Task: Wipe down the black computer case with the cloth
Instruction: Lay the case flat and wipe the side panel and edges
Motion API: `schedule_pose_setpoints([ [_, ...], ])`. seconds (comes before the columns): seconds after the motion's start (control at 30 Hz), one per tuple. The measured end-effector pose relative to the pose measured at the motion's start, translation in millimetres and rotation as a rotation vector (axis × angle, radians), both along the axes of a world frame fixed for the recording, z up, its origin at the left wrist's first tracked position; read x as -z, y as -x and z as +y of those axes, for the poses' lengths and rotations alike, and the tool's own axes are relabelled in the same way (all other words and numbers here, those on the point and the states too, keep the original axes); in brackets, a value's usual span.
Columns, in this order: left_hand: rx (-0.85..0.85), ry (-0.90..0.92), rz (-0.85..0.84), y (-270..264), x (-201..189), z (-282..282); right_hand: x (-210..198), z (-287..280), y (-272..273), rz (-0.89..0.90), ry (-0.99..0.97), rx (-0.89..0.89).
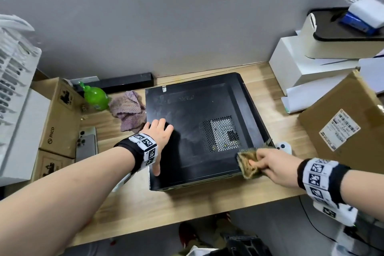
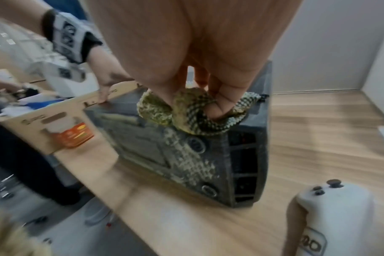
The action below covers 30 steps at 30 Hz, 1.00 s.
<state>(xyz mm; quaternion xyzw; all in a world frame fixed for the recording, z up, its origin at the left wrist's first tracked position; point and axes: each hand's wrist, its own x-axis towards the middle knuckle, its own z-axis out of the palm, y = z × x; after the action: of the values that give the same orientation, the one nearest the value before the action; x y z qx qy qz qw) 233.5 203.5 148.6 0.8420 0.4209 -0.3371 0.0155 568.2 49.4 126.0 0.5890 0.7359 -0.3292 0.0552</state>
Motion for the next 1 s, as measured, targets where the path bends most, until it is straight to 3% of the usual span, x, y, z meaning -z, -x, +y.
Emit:
schedule_pose_setpoints([
  [0.17,-0.005,-0.005,-0.015,1,4,1,2,-3,28,0.007,-0.071,0.033],
  [0.23,-0.007,-0.004,-0.021,1,4,1,3,1,66,0.089,-0.075,0.056],
  [0.33,-0.017,0.007,-0.030,3,5,1,9,11,134,0.178,-0.083,-0.062],
  [0.43,-0.018,0.011,-0.041,5,6,1,7,20,167,0.142,-0.058,-0.103],
  [0.57,-0.040,0.023,-0.076,8,5,-1,8,32,152,0.148,-0.038,-0.084],
  [0.8,-0.111,0.075,-0.100,14,6,-7,12,109,85,0.006,-0.064,0.171],
  [1.0,-0.113,0.096,-0.151,19,6,-6,11,128,142,-0.013,-0.155,0.070],
])
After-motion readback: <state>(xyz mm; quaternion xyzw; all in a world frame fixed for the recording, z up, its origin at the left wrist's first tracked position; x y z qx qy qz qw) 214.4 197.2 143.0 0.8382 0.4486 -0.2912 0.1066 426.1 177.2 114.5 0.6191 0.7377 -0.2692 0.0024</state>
